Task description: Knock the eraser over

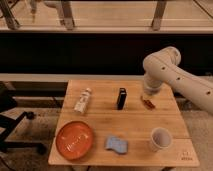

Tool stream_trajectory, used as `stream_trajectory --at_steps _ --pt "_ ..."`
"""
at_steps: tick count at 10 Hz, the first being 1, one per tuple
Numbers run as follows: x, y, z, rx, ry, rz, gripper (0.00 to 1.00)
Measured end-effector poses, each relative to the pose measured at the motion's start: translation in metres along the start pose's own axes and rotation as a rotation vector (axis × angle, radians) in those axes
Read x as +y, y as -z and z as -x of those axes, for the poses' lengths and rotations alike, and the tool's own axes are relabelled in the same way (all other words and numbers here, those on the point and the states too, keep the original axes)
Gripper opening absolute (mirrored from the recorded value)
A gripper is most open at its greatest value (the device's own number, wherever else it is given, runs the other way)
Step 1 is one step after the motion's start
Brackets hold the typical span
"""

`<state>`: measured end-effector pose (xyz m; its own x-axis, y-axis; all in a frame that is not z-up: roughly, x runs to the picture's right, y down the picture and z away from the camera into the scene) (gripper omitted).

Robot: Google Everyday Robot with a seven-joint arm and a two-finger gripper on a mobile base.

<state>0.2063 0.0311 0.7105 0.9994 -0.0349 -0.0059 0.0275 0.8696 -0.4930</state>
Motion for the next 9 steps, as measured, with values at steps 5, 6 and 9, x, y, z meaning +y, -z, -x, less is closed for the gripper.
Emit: stream_trajectory --at_steps 5,6,9 --pt "-0.013 -0.009 0.009 -0.007 0.004 -0.012 0.01" --pt "-0.015 -0.011 0.013 -0.012 0.009 -0.012 0.01" --pt "-0.023 -0.016 0.020 -0.016 0.017 -0.017 0.01"
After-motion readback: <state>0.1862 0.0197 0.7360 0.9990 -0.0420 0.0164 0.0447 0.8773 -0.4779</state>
